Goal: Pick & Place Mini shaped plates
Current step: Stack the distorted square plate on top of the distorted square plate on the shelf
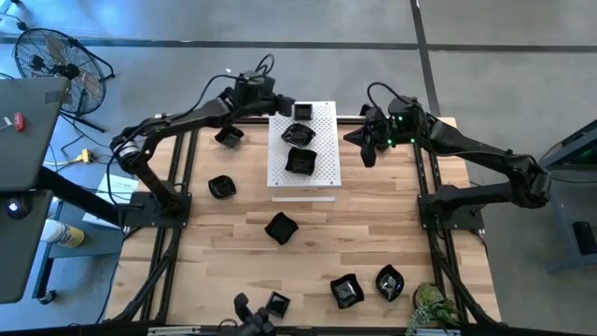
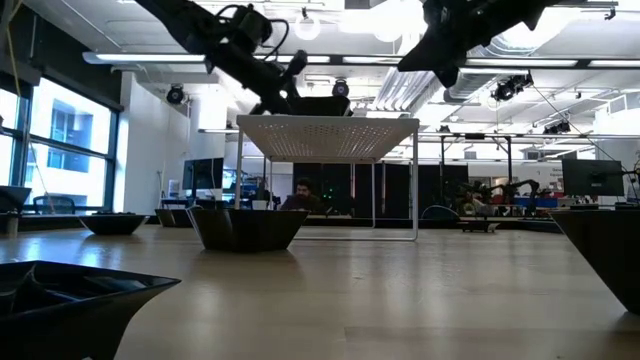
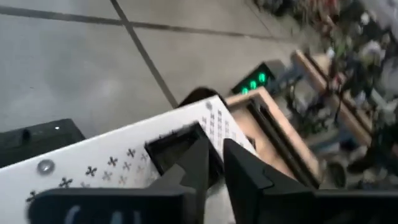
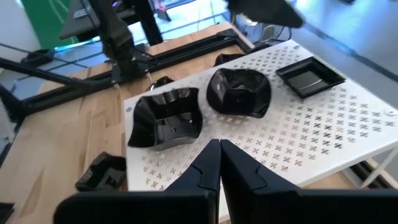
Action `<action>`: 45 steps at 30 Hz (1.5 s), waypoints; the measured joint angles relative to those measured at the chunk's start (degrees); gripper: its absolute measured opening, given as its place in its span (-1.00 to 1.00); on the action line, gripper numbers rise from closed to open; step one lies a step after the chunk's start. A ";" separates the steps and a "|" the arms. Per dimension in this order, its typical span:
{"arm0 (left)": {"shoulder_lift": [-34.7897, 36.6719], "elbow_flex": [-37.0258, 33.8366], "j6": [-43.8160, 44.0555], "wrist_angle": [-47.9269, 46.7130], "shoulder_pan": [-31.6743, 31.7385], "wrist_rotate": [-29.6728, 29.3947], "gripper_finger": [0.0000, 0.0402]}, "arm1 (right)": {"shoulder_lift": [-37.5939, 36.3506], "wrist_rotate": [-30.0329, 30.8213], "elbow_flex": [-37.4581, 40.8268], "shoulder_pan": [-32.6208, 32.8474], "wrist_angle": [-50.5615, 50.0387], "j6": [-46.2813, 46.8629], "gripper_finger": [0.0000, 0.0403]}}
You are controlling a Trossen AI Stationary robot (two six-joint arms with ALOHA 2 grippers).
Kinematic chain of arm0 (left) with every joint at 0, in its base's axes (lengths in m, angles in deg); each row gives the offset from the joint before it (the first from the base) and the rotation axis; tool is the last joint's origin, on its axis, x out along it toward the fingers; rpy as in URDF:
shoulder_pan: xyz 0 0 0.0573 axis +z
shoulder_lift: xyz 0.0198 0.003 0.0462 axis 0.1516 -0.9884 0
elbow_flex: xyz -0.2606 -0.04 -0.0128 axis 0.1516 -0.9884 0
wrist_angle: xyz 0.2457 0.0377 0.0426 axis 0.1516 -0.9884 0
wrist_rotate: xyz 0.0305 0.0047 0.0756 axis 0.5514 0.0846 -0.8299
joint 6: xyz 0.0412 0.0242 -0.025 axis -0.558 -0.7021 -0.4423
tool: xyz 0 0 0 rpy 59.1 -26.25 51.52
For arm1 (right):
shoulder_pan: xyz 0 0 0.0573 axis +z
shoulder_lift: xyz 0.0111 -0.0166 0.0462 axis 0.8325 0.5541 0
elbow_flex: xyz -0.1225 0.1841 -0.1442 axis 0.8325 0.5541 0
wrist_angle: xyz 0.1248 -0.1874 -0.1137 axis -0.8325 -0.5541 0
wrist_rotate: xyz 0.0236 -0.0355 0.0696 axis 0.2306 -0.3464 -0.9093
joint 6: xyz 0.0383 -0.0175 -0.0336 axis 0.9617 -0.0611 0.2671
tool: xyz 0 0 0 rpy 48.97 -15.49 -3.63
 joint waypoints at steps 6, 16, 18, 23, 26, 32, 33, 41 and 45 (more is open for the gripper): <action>1.81 0.00 -8.60 0.07 0.13 3.07 -0.95 | 0.00 3.15 0.00 0.00 0.24 1.56 -0.99; 2.00 0.00 -17.14 2.49 -0.65 7.26 -0.99 | 0.00 7.35 0.00 0.20 3.08 4.36 -0.96; 2.00 0.00 -19.16 4.36 -0.63 8.34 -0.99 | 0.00 6.17 0.00 0.20 4.36 5.49 -0.97; 2.00 0.00 -24.18 6.28 -0.65 7.36 -0.99 | 0.00 5.34 0.00 0.23 4.82 5.72 -0.99; 1.95 0.00 -22.79 5.71 -0.63 6.20 -0.99 | 0.00 6.44 0.00 0.24 5.64 5.61 -0.98; 1.93 0.00 -20.08 5.80 -0.65 6.45 -0.99 | 0.02 8.52 0.00 0.22 7.61 3.68 -0.98; 1.93 0.00 -19.41 5.84 -0.65 6.51 -0.99 | 0.02 9.10 0.00 0.22 7.73 3.52 -0.98; 1.93 0.00 -21.34 5.74 -2.85 7.67 -0.99 | 0.04 9.41 0.00 0.22 8.01 3.16 -0.98; 1.93 -0.98 -21.58 6.28 -6.18 6.34 -1.00 | 0.04 10.72 0.00 1.31 7.60 4.32 -0.98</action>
